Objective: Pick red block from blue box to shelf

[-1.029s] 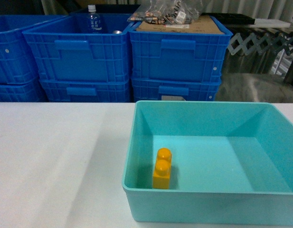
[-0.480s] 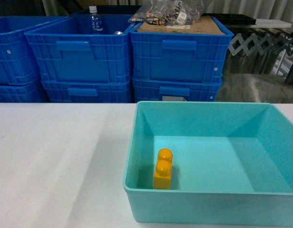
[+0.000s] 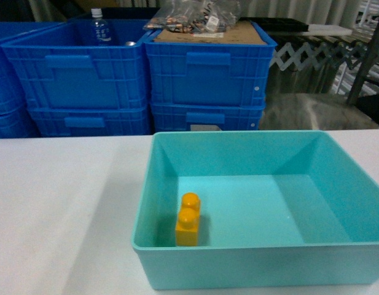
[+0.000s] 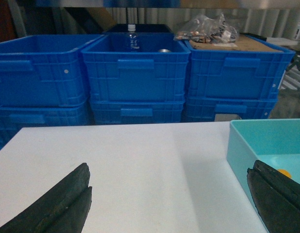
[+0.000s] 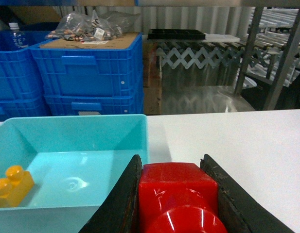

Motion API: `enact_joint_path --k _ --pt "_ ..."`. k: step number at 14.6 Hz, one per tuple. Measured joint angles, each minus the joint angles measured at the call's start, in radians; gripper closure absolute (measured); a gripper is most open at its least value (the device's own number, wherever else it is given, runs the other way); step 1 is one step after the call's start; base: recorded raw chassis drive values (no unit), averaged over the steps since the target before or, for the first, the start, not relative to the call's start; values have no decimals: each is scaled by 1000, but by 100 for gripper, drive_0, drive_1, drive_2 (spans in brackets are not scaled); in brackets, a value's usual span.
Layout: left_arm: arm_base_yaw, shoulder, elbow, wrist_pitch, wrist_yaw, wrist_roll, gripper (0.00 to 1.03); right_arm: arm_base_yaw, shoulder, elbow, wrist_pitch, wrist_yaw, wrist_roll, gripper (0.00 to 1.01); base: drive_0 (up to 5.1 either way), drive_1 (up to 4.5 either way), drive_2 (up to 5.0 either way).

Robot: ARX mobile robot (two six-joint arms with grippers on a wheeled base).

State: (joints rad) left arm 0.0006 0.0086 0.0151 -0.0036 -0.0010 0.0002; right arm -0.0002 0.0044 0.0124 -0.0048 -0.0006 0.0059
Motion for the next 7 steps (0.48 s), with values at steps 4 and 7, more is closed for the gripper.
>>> enact_joint_path --k 4,7 --pt "-1 0 0 0 0 0 5 0 0 0 0 0 0 73 -153 -153 -153" --pt "-1 0 0 0 0 0 5 0 0 0 0 0 0 73 -169 -169 -169"
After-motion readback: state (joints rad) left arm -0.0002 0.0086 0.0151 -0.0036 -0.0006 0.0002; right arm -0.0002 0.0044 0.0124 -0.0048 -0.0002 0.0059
